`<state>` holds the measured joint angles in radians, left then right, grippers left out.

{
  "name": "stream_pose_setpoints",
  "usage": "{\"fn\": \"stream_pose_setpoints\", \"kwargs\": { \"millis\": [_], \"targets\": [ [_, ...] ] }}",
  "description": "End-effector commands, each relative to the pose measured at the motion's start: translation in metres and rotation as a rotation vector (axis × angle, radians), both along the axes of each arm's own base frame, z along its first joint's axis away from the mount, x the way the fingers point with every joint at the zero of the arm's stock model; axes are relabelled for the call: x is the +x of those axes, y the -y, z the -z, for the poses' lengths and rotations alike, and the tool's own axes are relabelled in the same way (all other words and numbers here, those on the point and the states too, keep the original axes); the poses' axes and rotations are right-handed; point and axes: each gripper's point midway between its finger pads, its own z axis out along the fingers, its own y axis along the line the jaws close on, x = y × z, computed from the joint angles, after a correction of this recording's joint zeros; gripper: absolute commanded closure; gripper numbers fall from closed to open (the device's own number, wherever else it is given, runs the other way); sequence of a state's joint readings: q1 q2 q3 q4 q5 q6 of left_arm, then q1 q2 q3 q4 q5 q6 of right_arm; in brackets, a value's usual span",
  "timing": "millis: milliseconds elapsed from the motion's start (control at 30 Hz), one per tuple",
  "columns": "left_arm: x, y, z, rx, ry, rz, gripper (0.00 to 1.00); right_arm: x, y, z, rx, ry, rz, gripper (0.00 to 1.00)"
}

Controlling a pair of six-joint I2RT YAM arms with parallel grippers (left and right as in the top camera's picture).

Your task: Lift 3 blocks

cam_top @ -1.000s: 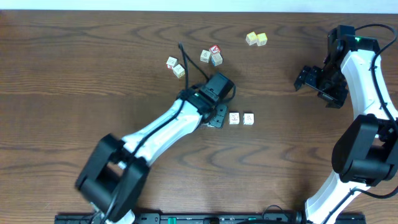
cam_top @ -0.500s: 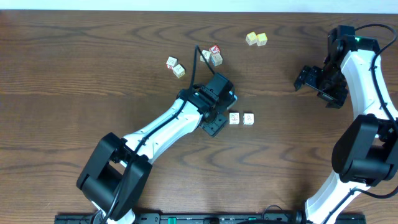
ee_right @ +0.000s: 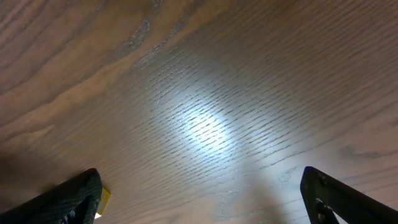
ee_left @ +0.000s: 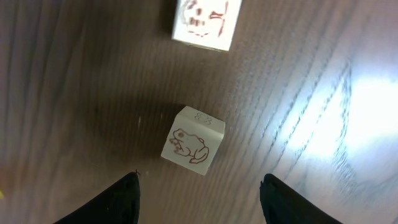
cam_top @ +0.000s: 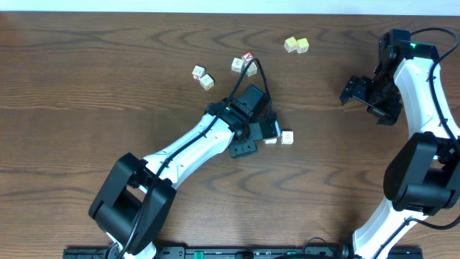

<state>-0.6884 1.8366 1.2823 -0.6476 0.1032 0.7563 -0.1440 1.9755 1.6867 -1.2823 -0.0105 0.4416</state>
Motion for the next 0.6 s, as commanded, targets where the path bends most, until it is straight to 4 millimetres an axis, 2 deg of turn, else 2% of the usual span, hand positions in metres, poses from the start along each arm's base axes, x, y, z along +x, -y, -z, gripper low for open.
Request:
{"fn": "stream_pose_setpoints", "kwargs": {
  "millis": [0,200,433,567],
  "targets": [
    [-0.008,-0.002,0.011,0.026,-0.013,0.153,0.38,0.004,0.002,-0.015,-0.012,0.046,0.016,0.01],
    [-0.014,0.003,0.028,0.016,-0.062,0.201,0.38,0.004,0.002,-0.015,-0.012,0.046,0.016,0.01],
    [-0.004,0.01,0.051,0.016,-0.052,0.199,0.41,0.004,0.002,-0.015,-0.012,0.046,0.016,0.01],
    [-0.001,0.009,0.056,0.019,-0.048,0.193,0.41,0.004,0.002,-0.015,-0.012,0.046,0.016,0.01]
  ]
}}
